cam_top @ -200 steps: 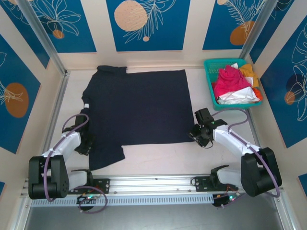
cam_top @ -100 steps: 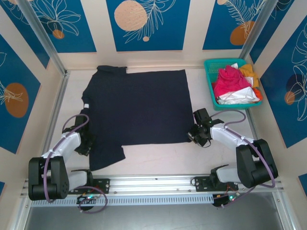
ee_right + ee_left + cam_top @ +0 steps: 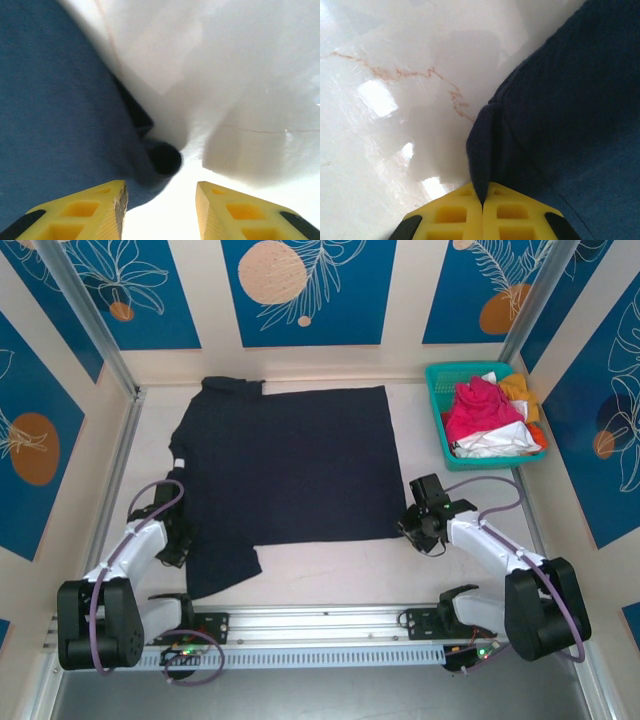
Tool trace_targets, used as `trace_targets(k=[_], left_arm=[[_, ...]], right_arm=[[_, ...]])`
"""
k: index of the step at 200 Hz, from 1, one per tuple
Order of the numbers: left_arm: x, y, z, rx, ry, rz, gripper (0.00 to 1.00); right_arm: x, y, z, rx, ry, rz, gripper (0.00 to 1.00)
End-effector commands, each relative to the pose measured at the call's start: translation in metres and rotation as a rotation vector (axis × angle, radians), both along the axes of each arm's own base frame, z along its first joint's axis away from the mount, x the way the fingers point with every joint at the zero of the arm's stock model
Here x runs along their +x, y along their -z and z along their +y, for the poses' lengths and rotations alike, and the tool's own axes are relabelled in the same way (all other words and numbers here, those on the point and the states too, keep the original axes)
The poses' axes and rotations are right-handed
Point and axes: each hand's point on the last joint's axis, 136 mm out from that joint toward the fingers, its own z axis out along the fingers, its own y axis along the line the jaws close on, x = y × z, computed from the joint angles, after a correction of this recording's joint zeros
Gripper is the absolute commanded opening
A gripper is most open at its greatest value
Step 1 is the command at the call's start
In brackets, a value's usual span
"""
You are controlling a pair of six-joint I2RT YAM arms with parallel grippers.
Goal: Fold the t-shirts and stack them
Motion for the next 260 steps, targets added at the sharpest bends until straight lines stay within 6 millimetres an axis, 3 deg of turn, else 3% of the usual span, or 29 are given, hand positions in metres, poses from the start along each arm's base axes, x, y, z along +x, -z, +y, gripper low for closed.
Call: trace_targets(k=[1, 108, 197, 228, 260], left_arm=[[-0.013, 0.001, 0.003, 0.009, -0.003, 0.044, 0.0], [-0.012, 0.002, 0.001, -0.001, -0.002, 0.023, 0.0], [-0.01, 0.0, 0.001, -0.006, 0.002, 0.014, 0.0], [-0.008, -0.002, 0.001, -0.004, 0.006, 0.005, 0.0], [-0.008, -0.001, 0.0, -0.006, 0.008, 0.004, 0.0]], right_arm=[[-0.008, 0.009, -0.002, 0.016, 0.029, 0.039, 0.36], [0.011, 0.006, -0.002, 0.041, 0.032, -0.032, 0.39], [0.014, 0.012, -0.001, 0.04, -0.004, -0.018, 0.24], [0.008, 0.011, -0.001, 0.046, -0.009, 0.014, 0.34], [0.008, 0.014, 0.0, 0.049, -0.017, 0.02, 0.36]])
